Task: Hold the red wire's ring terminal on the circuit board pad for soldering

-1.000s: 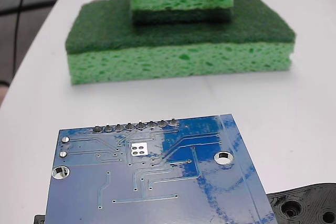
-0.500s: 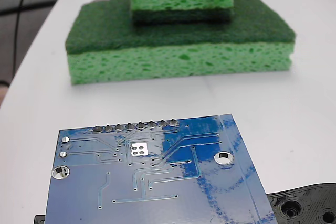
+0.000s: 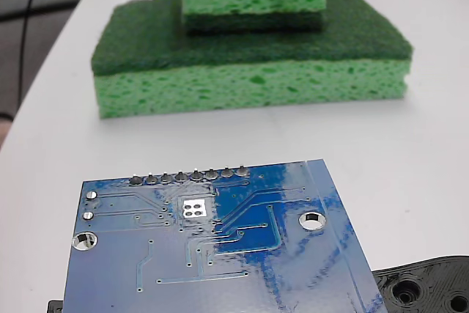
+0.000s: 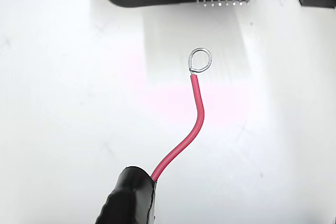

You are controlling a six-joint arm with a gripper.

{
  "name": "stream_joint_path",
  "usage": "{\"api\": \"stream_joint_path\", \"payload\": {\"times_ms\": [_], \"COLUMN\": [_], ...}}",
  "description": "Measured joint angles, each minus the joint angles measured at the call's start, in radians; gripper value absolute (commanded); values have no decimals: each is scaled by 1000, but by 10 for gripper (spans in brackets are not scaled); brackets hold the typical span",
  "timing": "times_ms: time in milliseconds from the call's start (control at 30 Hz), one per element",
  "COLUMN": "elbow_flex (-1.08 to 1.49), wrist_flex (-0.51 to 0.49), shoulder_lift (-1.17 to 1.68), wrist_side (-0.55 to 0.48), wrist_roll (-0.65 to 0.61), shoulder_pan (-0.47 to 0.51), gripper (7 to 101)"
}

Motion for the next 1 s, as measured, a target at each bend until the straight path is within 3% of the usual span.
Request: {"api": "stream_joint_path", "payload": {"times_ms": [200,467,633,1000], "elbow_flex": [-190,-485,-580,-842], "wrist_flex": [-17,35,51,114], "shoulder_lift": [-261,-646,-749,-1046], "wrist_side": [2,2,-38,-107], "wrist_roll": [-21,-43,-58,-77], "shoulder_pan": [0,20,74,97], "gripper": [1003,1003,1003,1003]}}
